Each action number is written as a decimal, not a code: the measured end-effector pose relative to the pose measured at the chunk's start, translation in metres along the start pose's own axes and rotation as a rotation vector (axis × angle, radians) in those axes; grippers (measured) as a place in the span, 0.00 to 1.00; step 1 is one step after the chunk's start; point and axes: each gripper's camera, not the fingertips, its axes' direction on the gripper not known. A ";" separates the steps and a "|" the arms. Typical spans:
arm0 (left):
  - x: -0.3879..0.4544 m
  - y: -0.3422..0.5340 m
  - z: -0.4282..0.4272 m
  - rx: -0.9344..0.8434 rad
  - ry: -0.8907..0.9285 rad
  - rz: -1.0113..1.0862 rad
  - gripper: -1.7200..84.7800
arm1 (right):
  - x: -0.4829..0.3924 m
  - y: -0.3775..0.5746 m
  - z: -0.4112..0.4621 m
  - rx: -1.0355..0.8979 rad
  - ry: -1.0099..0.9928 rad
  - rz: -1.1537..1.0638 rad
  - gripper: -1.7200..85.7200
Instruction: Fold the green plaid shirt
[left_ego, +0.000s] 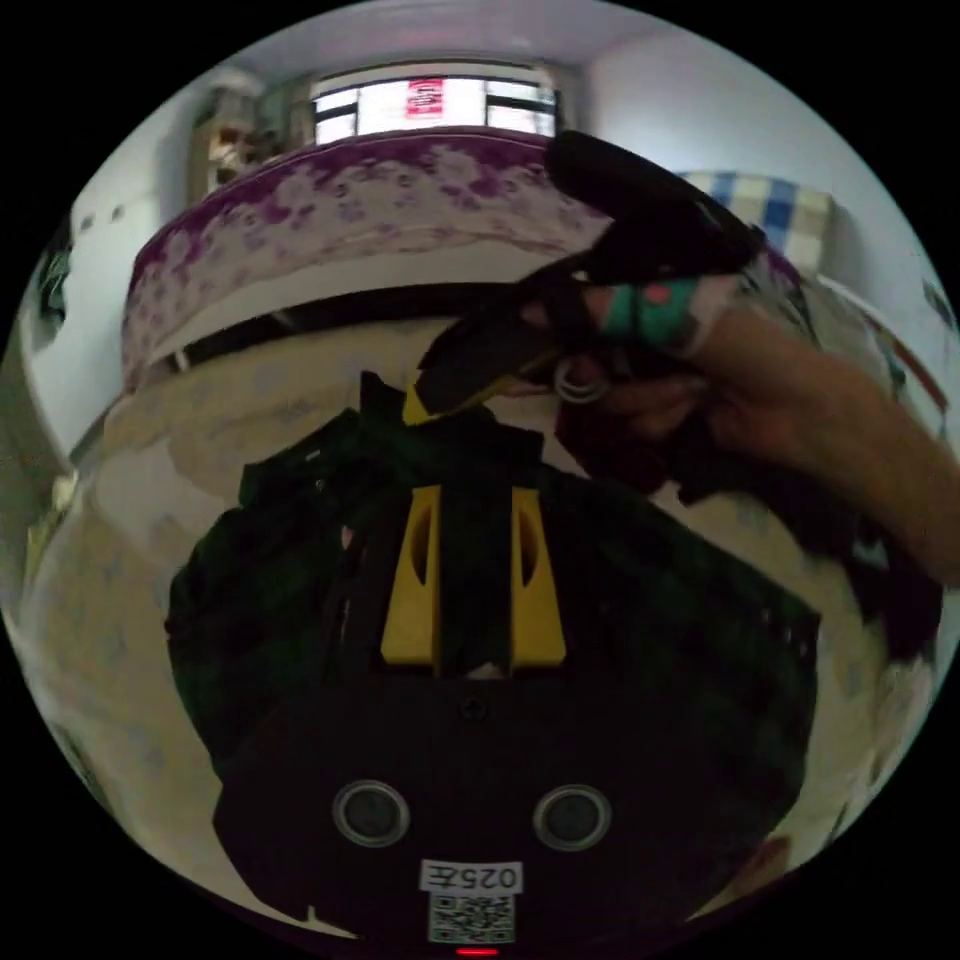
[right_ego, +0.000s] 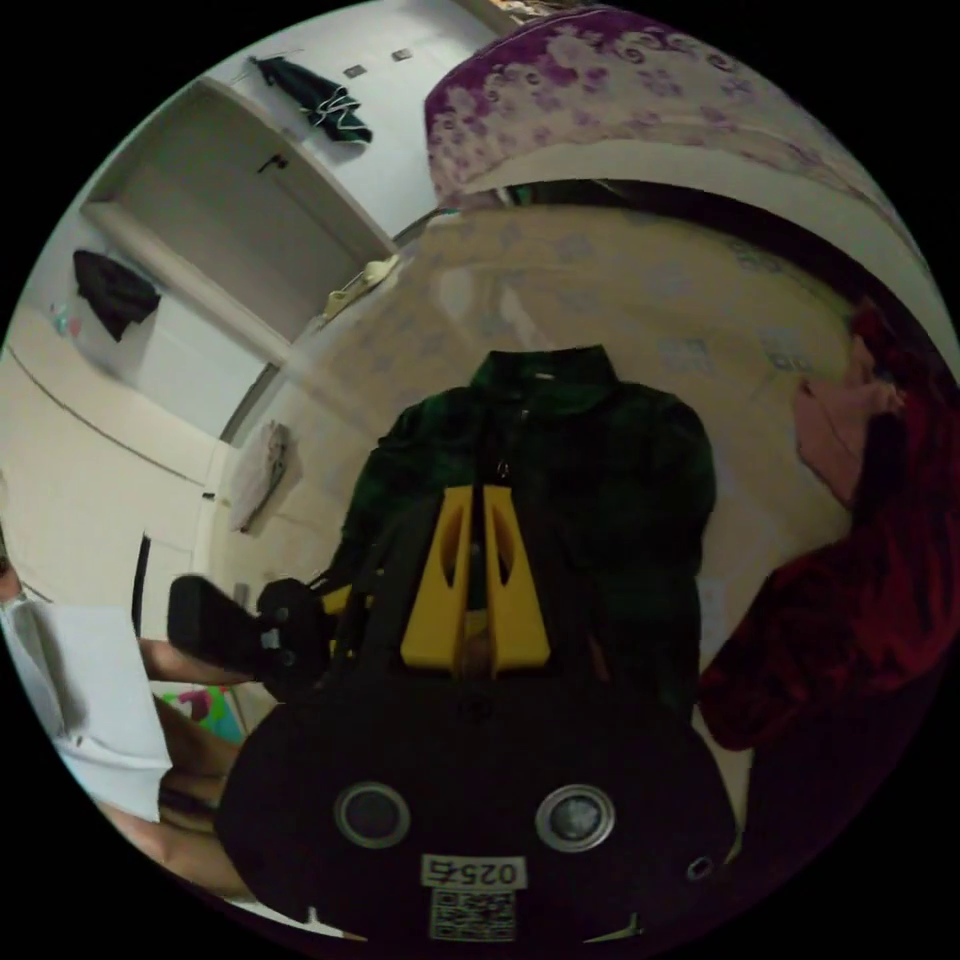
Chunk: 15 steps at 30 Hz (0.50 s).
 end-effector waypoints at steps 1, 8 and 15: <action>-0.016 0.003 -0.009 0.003 0.040 -0.087 0.11 | -0.009 -0.003 0.002 -0.004 0.020 -0.024 0.01; -0.100 0.041 -0.035 -0.021 0.288 -0.457 0.12 | -0.037 -0.015 0.063 -0.156 -0.227 -0.021 0.02; -0.165 0.086 -0.083 0.037 0.286 -0.661 0.01 | -0.074 -0.019 0.061 -0.035 -0.387 -0.110 0.12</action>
